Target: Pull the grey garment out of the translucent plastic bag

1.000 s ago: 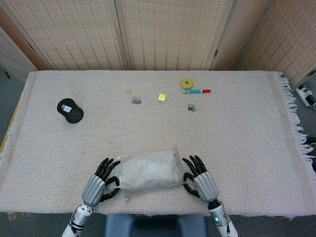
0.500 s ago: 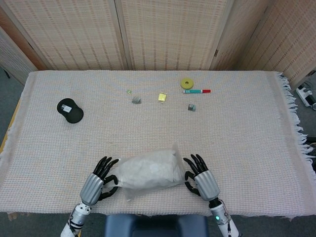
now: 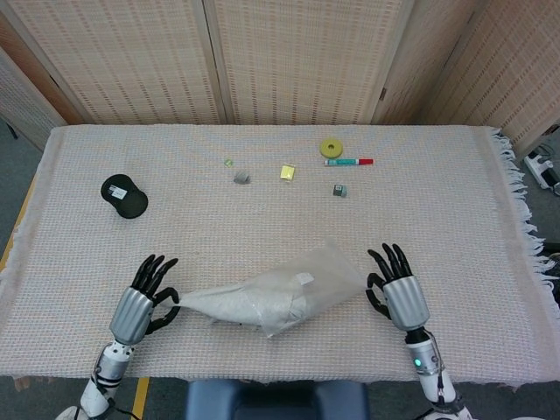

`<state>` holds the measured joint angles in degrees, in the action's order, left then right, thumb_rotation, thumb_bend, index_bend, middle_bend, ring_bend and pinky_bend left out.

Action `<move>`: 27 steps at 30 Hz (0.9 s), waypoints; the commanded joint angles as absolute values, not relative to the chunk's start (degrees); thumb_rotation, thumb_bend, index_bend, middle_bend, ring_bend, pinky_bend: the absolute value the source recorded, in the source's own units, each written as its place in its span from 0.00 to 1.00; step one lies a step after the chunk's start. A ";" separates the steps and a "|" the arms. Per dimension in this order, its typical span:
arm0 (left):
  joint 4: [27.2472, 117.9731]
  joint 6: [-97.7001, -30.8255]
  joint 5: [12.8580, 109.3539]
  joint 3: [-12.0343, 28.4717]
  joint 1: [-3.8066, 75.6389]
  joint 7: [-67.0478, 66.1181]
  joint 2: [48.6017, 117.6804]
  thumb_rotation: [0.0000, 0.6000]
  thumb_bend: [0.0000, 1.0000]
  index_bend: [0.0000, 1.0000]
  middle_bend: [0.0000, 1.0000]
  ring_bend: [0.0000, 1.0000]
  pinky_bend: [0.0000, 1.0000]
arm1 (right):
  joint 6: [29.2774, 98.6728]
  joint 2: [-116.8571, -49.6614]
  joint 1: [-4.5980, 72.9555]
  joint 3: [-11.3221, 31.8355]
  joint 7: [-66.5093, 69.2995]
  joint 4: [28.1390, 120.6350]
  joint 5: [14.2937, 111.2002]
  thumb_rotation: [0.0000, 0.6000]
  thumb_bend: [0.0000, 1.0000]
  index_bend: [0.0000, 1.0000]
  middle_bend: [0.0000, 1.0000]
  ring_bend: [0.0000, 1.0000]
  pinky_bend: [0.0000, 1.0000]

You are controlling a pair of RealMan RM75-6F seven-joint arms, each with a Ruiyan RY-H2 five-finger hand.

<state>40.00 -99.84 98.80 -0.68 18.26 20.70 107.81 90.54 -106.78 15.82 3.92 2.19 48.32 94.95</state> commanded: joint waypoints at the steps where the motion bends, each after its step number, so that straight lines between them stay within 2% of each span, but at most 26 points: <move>1: 37.44 -98.93 96.33 1.59 18.88 20.55 105.54 1.00 0.58 0.76 0.15 0.00 0.00 | 89.54 -102.95 16.62 6.78 0.31 51.05 92.24 1.00 0.57 0.68 0.16 0.00 0.00; 4: 35.89 -96.98 93.94 3.20 19.06 21.96 103.78 1.00 0.58 0.75 0.15 0.00 0.00 | 89.58 -100.53 16.29 7.82 0.26 52.97 90.88 1.00 0.57 0.68 0.16 0.00 0.00; 7: 36.72 -95.25 93.06 2.70 18.26 24.11 102.36 1.00 0.56 0.72 0.14 0.00 0.00 | 89.25 -98.80 15.76 7.78 0.61 54.67 90.10 1.00 0.57 0.68 0.16 0.00 0.00; 8: 37.62 -94.51 93.07 2.18 17.98 24.52 101.90 1.00 0.53 0.67 0.13 0.00 0.00 | 89.09 -98.44 15.61 7.54 0.83 55.03 90.07 1.00 0.56 0.66 0.16 0.00 0.00; 10: 40.52 -93.18 93.38 1.03 17.59 24.52 100.73 0.99 0.41 0.51 0.09 0.00 0.00 | 88.76 -97.65 15.15 6.92 0.66 55.84 89.96 1.00 0.54 0.61 0.15 0.00 0.00; 11: 42.03 -92.73 93.56 0.62 17.54 24.36 100.21 0.97 0.37 0.44 0.08 0.00 0.00 | 88.49 -97.21 14.91 6.56 0.31 56.32 89.90 1.00 0.52 0.54 0.13 0.00 0.00; 13: 46.52 -91.29 93.75 -0.23 17.49 23.74 98.58 0.94 0.25 0.24 0.04 0.00 0.00 | 87.70 -95.62 14.27 5.65 -0.56 58.43 89.74 1.00 0.46 0.37 0.08 0.00 0.00; 16: 53.53 -90.26 94.19 -1.09 17.44 22.36 95.72 0.89 0.15 0.09 0.01 0.00 0.00 | 87.41 -92.53 13.25 4.74 -2.20 62.98 89.61 1.00 0.31 0.06 0.01 0.00 0.00; 17: 56.68 -89.76 94.35 -1.55 17.34 21.41 94.17 0.88 0.14 0.07 0.00 0.00 0.00 | 87.60 -90.88 12.57 4.37 -3.24 65.58 89.47 1.00 0.26 0.01 0.00 0.00 0.00; 21: 64.91 -89.33 94.66 -1.99 16.98 15.99 89.27 0.89 0.11 0.07 0.00 0.00 0.00 | 90.46 -84.11 8.96 1.99 -9.85 76.40 90.24 1.00 0.13 0.00 0.00 0.00 0.00; 24: 70.38 -88.14 93.55 -1.99 16.42 10.52 84.89 0.88 0.11 0.10 0.00 0.00 0.00 | 93.20 -78.73 6.38 -0.08 -15.38 83.65 92.03 1.00 0.11 0.00 0.00 0.00 0.00; 27: 82.54 -80.89 89.63 -4.68 15.86 1.75 75.11 0.88 0.11 0.13 0.00 0.00 0.00 | 94.73 -74.36 4.44 -0.91 -19.70 89.67 92.19 1.00 0.11 0.00 0.00 0.00 0.00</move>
<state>70.16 -87.76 93.17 -2.08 16.72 10.89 85.34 92.10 -79.63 7.51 1.11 -14.49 83.60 91.17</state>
